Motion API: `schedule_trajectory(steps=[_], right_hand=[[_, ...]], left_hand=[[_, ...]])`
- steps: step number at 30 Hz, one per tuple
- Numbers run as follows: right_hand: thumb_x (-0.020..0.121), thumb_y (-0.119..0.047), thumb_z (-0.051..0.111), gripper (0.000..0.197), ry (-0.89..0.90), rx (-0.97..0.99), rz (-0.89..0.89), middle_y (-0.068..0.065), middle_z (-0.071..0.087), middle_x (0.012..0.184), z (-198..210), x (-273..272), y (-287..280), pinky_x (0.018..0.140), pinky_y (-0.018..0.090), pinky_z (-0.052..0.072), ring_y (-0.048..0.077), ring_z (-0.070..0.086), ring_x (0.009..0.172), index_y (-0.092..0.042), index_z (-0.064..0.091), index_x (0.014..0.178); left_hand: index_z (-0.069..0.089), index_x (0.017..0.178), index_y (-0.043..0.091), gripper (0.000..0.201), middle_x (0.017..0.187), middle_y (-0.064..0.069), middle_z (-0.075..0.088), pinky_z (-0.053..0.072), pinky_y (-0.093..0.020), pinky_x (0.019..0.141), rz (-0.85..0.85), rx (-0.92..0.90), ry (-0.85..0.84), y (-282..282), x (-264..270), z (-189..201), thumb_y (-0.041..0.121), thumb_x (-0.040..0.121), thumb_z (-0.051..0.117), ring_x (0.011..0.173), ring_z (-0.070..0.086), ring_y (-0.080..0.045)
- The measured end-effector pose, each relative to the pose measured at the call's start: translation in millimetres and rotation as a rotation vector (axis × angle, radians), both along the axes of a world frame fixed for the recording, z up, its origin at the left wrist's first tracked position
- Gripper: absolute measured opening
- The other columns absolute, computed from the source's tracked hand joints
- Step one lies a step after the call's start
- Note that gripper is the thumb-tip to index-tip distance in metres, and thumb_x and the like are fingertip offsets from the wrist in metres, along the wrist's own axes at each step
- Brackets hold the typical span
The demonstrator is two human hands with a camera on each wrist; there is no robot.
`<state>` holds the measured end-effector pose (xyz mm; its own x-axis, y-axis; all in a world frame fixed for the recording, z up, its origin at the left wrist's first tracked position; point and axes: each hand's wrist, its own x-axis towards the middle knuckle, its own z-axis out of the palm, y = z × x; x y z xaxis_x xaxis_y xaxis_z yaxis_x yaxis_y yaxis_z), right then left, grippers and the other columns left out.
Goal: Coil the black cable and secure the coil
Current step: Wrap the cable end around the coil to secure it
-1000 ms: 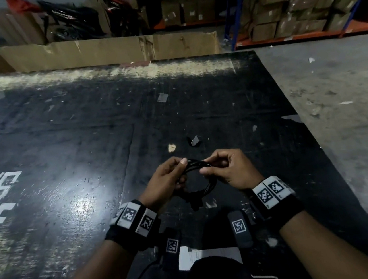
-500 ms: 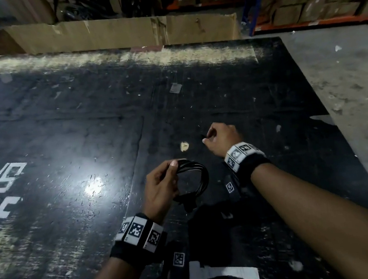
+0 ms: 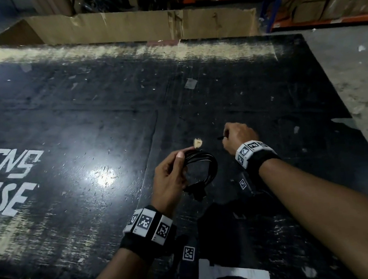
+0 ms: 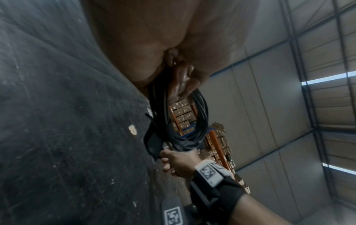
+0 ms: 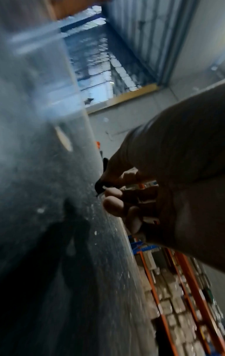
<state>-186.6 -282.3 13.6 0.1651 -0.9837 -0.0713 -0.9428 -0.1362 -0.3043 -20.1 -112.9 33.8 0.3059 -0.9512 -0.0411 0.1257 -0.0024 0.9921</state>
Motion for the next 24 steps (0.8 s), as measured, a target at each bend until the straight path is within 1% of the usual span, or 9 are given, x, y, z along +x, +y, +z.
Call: schedule_trajectory(steps=[4, 6, 7, 9, 11, 15, 17, 20, 24], right_hand=[[0.086, -0.009, 0.069, 0.005, -0.361, -0.161, -0.019, 0.009, 0.065, 0.1, 18.6, -26.9, 25.9, 0.073, 0.021, 0.045, 0.027, 0.066, 0.09, -0.011, 0.072, 0.09], [0.086, -0.004, 0.071, 0.009, -0.542, -0.256, -0.015, 0.002, 0.065, 0.095, 36.6, -39.5, 54.1, 0.066, 0.001, 0.04, 0.01, 0.067, 0.079, -0.013, 0.073, 0.088], [0.086, -0.003, 0.071, 0.011, -0.618, -0.282, 0.002, -0.001, 0.067, 0.094, 46.9, -44.6, 71.2, 0.066, -0.003, 0.041, -0.001, 0.067, 0.075, -0.013, 0.073, 0.088], [0.088, -0.001, 0.068, 0.013, -0.787, -0.271, 0.064, -0.001, 0.075, 0.09, 64.5, -52.3, 107.2, 0.07, 0.005, 0.052, -0.006, 0.072, 0.073, -0.013, 0.072, 0.089], [0.089, 0.003, 0.066, 0.017, -0.931, -0.215, 0.134, 0.0, 0.079, 0.083, 76.2, -56.0, 140.6, 0.073, 0.023, 0.061, 0.006, 0.077, 0.077, -0.012, 0.072, 0.09], [0.086, 0.004, 0.068, 0.014, -1.001, -0.155, 0.2, 0.002, 0.079, 0.084, 73.0, -48.6, 181.6, 0.076, 0.037, 0.063, 0.014, 0.077, 0.081, -0.009, 0.075, 0.087], [0.085, 0.002, 0.069, 0.013, -1.002, -0.195, 0.193, 0.001, 0.078, 0.085, 66.9, -42.1, 189.4, 0.076, 0.037, 0.063, 0.012, 0.076, 0.082, -0.01, 0.076, 0.087], [0.086, 0.005, 0.069, 0.016, -1.04, -0.251, 0.141, -0.002, 0.079, 0.091, 64.6, -36.5, 190.7, 0.08, 0.026, 0.062, 0.005, 0.076, 0.087, -0.009, 0.076, 0.09], [0.087, 0.004, 0.068, 0.017, -1.047, -0.31, 0.067, -0.007, 0.076, 0.095, 71.9, -32.4, 192.2, 0.082, 0.011, 0.055, -0.001, 0.072, 0.093, -0.009, 0.075, 0.094]], left_hand=[[0.075, 0.117, 0.014, 0.029, 0.057, 0.009, 0.043, 0.027, -0.025, 0.05, 0.011, -0.014, 0.009, 0.3, -1.5, 0.4, 0.02, 0.108, 0.048, 0.051, 0.035, -0.007], [0.075, 0.117, 0.014, 0.029, 0.057, 0.009, 0.043, 0.027, -0.026, 0.05, 0.018, -0.017, 0.019, 0.6, -4.3, 3.3, 0.019, 0.108, 0.048, 0.052, 0.035, -0.008], [0.075, 0.117, 0.014, 0.029, 0.057, 0.009, 0.043, 0.027, -0.026, 0.05, 0.027, -0.018, 0.023, 0.5, -6.1, 5.2, 0.018, 0.108, 0.048, 0.052, 0.035, -0.007], [0.075, 0.117, 0.013, 0.029, 0.055, 0.012, 0.045, 0.031, -0.024, 0.05, 0.059, -0.022, 0.02, -0.1, -9.5, 9.3, 0.018, 0.108, 0.048, 0.051, 0.037, -0.005], [0.075, 0.117, 0.014, 0.028, 0.055, 0.015, 0.047, 0.033, -0.024, 0.05, 0.082, -0.046, 0.016, -0.6, -12.9, 13.6, 0.018, 0.108, 0.048, 0.052, 0.039, -0.004], [0.074, 0.117, 0.016, 0.029, 0.058, 0.009, 0.045, 0.033, -0.023, 0.05, 0.071, -0.098, 0.034, 0.5, -24.1, 25.6, 0.019, 0.108, 0.048, 0.052, 0.039, -0.006], [0.074, 0.117, 0.015, 0.028, 0.058, 0.01, 0.05, 0.036, -0.022, 0.05, 0.062, -0.131, 0.01, 2.6, -31.5, 33.0, 0.019, 0.108, 0.049, 0.051, 0.041, -0.007], [0.072, 0.118, 0.012, 0.026, 0.061, 0.014, 0.061, 0.041, -0.02, 0.051, 0.037, -0.182, -0.02, 6.7, -42.2, 41.5, 0.017, 0.108, 0.049, 0.054, 0.048, -0.004], [0.071, 0.118, 0.014, 0.024, 0.061, 0.012, 0.054, 0.039, -0.024, 0.051, -0.006, -0.209, -0.022, 15.6, -52.6, 47.6, 0.019, 0.107, 0.05, 0.054, 0.044, -0.007]])
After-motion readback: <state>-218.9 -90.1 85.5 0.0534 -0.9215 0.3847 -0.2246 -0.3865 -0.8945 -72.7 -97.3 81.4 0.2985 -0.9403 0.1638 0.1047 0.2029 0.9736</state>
